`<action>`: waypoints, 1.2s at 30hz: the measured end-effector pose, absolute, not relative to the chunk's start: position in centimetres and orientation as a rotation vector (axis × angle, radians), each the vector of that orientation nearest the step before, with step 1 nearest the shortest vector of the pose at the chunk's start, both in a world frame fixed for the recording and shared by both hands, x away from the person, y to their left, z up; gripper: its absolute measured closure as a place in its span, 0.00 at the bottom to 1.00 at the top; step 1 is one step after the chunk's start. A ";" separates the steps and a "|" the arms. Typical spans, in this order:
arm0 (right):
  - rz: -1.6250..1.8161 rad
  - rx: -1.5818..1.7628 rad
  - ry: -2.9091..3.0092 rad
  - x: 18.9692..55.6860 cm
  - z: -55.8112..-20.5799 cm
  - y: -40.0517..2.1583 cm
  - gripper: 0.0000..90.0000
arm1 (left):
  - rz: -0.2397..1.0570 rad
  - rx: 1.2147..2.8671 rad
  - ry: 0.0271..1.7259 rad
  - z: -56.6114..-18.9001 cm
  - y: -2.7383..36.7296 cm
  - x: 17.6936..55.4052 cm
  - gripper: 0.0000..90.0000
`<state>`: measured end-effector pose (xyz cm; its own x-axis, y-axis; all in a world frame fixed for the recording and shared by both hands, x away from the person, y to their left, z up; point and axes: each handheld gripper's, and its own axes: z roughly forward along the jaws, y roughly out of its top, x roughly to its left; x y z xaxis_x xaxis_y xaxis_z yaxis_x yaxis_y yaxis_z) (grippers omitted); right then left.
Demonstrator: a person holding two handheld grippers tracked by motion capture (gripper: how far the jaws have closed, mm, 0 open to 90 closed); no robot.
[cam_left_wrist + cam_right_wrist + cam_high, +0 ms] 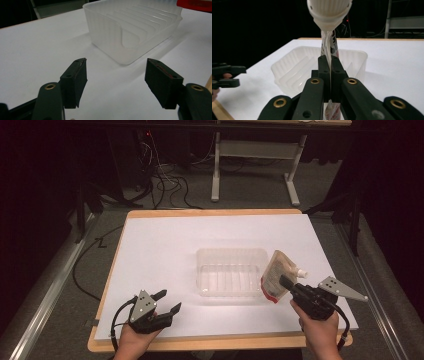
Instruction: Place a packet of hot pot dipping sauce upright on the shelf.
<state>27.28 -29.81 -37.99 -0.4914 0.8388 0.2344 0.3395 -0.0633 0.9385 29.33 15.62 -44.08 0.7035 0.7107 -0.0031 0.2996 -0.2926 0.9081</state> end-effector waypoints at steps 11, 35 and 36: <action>1.499 1.301 1.807 28.8 -38.7 -29.0 1.00 | 0.500 1.874 0.789 -44.0 15.8 29.4 0.38; 1.362 1.324 1.806 32.7 -39.0 -27.2 1.00 | 0.505 1.885 0.781 -44.1 15.8 29.4 0.38; 1.348 1.331 1.807 33.1 -39.1 -27.1 1.00 | 0.506 1.885 0.780 -44.0 15.9 29.3 0.38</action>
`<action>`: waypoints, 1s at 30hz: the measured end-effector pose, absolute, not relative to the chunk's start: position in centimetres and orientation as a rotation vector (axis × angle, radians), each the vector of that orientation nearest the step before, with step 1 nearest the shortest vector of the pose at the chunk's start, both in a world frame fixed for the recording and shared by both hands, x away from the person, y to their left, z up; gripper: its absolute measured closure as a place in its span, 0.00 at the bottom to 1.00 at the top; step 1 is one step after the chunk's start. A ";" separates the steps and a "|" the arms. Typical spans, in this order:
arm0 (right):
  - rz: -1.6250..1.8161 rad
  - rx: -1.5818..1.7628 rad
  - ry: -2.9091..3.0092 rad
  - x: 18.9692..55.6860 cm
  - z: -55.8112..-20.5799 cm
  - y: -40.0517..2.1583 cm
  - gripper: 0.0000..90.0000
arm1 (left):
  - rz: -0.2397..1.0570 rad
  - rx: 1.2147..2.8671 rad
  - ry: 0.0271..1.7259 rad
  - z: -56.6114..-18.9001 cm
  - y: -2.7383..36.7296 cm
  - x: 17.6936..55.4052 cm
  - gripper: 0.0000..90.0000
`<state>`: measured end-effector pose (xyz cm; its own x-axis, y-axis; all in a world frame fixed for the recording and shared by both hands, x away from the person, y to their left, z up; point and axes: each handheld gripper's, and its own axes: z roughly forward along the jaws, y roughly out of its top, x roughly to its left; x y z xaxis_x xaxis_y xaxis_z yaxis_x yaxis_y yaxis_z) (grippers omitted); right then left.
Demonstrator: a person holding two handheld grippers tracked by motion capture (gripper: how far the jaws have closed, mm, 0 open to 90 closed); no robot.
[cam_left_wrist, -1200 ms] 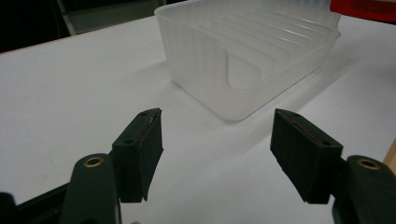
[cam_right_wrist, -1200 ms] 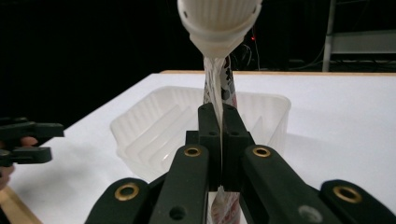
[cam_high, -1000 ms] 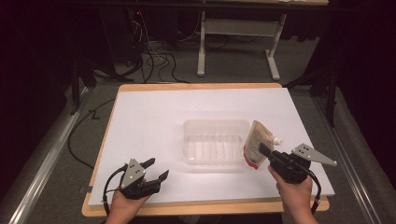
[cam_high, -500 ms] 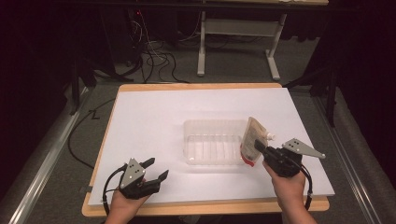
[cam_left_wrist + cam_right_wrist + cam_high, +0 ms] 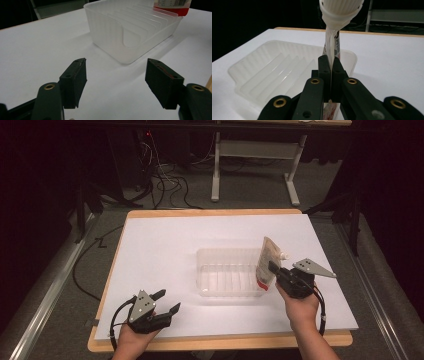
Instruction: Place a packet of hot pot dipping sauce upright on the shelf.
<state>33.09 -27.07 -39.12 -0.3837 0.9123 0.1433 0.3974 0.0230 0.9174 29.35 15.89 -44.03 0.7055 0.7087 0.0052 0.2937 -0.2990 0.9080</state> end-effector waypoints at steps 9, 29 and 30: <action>1.304 1.350 1.791 34.7 -39.7 -26.8 1.00 | 0.507 1.879 0.787 -44.0 16.2 29.4 0.38; 1.241 1.363 1.784 36.4 -40.8 -26.1 1.00 | 0.508 1.879 0.782 -44.0 16.1 29.4 0.38; 1.238 1.363 1.784 36.4 -40.8 -26.0 1.00 | 0.508 1.878 0.782 -44.0 16.1 29.3 0.38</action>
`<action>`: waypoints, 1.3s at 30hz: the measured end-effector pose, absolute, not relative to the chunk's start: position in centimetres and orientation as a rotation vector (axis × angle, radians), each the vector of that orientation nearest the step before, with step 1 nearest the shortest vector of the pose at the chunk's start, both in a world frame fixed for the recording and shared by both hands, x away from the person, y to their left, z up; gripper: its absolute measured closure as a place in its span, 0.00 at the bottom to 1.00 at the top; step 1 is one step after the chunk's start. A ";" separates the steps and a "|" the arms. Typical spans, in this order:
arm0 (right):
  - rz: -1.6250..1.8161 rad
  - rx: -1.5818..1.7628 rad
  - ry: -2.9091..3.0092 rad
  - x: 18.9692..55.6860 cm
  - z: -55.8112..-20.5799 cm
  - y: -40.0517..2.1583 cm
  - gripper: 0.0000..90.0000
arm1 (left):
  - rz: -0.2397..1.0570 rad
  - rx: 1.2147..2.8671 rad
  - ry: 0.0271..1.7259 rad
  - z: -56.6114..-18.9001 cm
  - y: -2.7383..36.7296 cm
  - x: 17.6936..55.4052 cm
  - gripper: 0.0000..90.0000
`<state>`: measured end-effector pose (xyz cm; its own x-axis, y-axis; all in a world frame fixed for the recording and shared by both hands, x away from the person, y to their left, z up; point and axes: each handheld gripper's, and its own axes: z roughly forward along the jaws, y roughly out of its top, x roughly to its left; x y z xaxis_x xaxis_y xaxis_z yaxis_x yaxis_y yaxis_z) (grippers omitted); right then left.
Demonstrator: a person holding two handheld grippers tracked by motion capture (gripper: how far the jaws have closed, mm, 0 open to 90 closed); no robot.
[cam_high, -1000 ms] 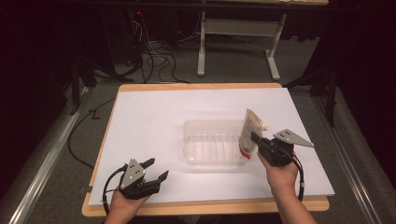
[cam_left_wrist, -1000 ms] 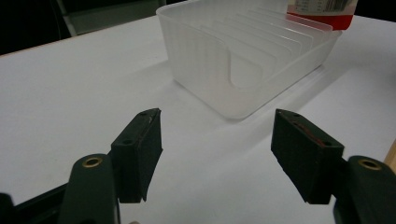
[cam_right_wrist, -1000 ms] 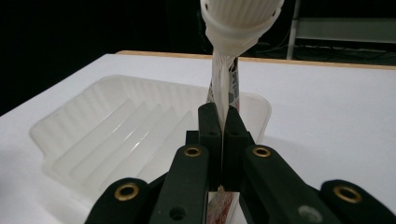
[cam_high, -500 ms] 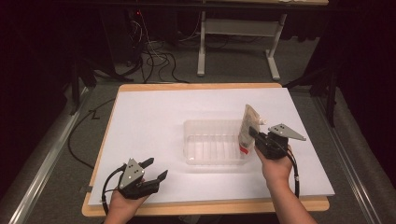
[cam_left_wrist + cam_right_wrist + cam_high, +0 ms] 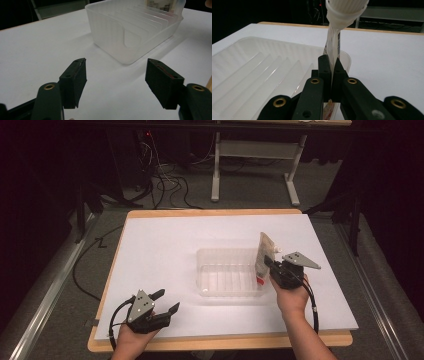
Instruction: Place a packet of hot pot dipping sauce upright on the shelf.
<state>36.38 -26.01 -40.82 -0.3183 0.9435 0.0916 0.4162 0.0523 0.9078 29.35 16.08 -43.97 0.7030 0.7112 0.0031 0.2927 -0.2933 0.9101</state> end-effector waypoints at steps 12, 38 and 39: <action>1.218 1.378 1.802 36.6 -42.1 -26.0 1.00 | 0.506 1.883 0.780 -44.0 16.0 29.4 0.38; 1.242 1.330 1.846 34.7 -42.5 -25.8 0.83 | 0.502 1.887 0.783 -44.1 16.0 29.4 0.37; 1.242 1.330 1.846 34.7 -42.5 -25.8 0.83 | 0.502 1.887 0.783 -44.1 16.0 29.4 0.37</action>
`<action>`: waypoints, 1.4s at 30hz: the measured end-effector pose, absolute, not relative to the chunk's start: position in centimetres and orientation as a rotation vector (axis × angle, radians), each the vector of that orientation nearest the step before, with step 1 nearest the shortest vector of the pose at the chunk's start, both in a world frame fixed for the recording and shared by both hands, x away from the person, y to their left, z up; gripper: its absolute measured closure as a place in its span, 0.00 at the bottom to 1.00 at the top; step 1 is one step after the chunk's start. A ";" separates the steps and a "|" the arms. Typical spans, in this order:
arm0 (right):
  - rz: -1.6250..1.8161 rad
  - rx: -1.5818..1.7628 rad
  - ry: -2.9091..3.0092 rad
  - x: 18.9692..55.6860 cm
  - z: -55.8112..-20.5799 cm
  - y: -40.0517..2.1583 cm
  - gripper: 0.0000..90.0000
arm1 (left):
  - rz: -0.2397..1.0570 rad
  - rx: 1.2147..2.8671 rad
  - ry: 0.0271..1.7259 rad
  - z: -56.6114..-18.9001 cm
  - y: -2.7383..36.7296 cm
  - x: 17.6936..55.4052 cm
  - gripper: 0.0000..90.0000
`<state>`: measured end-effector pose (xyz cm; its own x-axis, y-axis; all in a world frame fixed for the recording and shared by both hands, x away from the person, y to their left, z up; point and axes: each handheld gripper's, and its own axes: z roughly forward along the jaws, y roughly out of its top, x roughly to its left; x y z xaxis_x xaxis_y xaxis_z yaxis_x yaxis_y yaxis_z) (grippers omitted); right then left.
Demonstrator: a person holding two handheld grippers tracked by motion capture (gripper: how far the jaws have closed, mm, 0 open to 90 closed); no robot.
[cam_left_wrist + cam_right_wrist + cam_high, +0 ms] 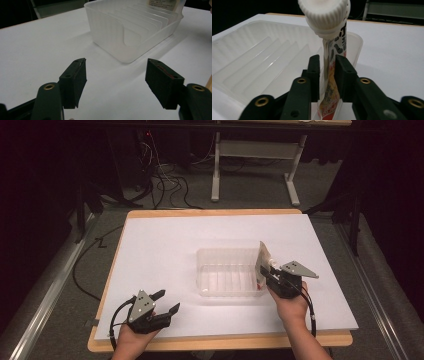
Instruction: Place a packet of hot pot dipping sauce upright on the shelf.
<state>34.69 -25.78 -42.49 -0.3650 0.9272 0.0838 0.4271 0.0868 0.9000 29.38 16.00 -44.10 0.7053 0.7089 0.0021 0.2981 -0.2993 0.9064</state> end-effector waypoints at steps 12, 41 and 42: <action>1.312 1.286 1.877 34.8 -41.6 -25.9 0.42 | 0.503 1.886 0.783 -44.1 16.1 29.4 0.37; 1.261 1.285 1.796 28.0 -42.5 -34.4 0.18 | 0.463 1.905 0.774 -44.5 14.8 29.1 0.36; 1.255 1.309 1.805 27.6 -43.1 -35.0 0.18 | 0.441 1.890 0.776 -44.4 14.6 29.1 0.36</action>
<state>27.56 -35.04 -43.15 -0.3547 0.9322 0.0725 0.3924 0.0781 0.9165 29.14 14.60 -44.42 0.7269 0.6858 -0.0366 0.3191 -0.2900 0.9022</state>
